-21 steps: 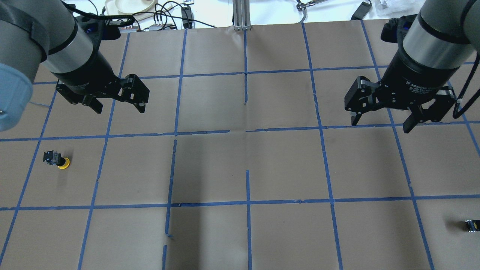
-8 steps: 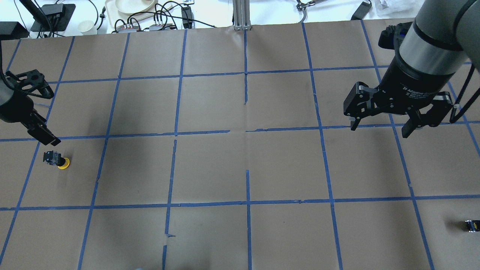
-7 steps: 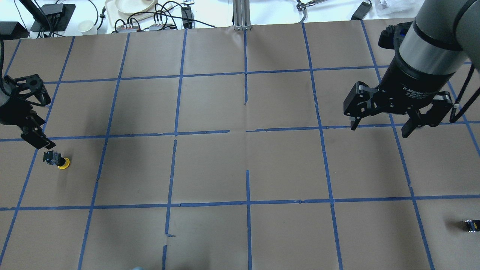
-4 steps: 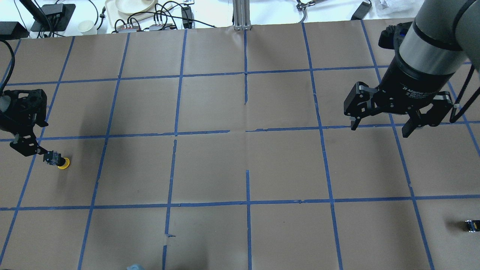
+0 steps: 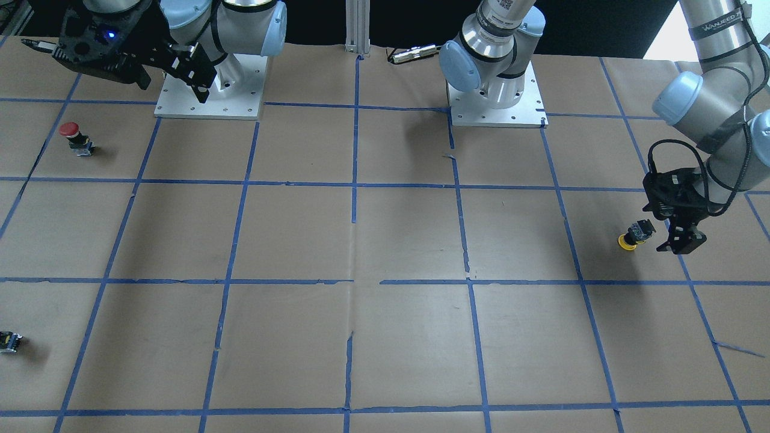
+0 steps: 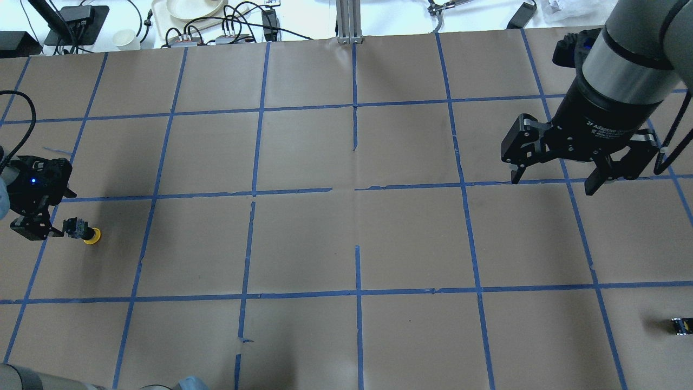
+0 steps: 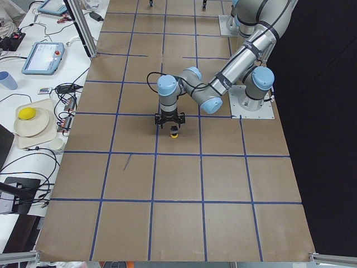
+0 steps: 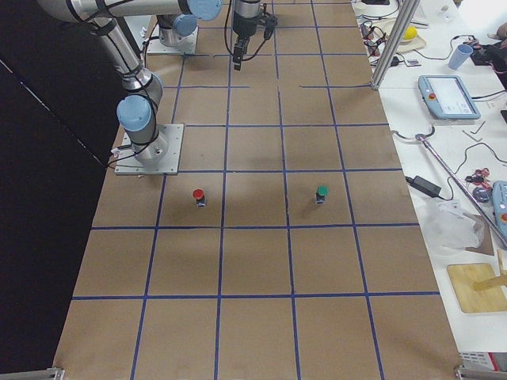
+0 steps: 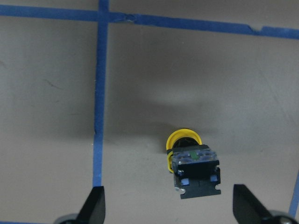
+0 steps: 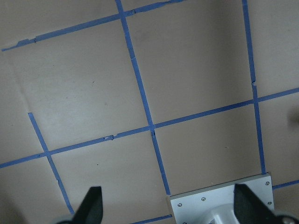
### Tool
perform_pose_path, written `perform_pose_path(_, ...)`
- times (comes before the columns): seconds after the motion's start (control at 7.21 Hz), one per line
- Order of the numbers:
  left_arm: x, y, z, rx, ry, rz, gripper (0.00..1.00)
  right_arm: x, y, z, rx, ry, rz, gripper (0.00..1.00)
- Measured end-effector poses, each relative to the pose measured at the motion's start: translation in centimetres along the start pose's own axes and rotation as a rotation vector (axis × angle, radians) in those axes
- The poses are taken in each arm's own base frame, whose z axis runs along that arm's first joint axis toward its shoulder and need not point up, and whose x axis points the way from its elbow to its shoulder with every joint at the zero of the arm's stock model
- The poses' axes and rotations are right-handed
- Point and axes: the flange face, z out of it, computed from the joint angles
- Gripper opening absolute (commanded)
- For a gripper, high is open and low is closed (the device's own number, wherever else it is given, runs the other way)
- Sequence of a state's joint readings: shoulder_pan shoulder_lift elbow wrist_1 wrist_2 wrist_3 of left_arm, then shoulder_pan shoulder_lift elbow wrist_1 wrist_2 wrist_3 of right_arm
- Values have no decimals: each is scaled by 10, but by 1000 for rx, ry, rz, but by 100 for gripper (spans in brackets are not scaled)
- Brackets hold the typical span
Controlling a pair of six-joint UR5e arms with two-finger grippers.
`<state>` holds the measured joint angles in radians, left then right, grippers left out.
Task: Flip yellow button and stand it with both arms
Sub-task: 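Close the left gripper on the yellow button's body while the right arm lowers, then lift the yellow button with the left gripper and swing it toward the right gripper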
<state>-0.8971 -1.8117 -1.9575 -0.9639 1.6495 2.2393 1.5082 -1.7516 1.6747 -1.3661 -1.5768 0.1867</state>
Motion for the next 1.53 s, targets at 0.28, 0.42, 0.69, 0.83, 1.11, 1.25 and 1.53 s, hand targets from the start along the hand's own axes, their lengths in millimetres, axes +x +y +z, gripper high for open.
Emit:
perform_pose_path(0.28,5,-1,5,22,30,25,96,8,-2,1,-5,6,18,100)
perform_pose_path(0.42,6,-1,7,29,38,26,96,10,-2,5,-15,12,21,100)
perform_pose_path(0.69,8,1,11,35,41,9,96,12,1,25,-57,36,21,100)
perform_pose_path(0.83,9,4,13,37,43,-14,96,12,4,34,-75,38,19,100)
perform_pose_path(1.11,14,8,17,42,49,-70,95,11,18,31,-64,22,11,100)
perform_pose_path(1.25,15,8,19,42,48,-86,84,11,31,21,-36,-2,4,100)
perform_pose_path(1.53,16,7,20,38,42,-97,53,11,48,8,4,-30,-3,100)
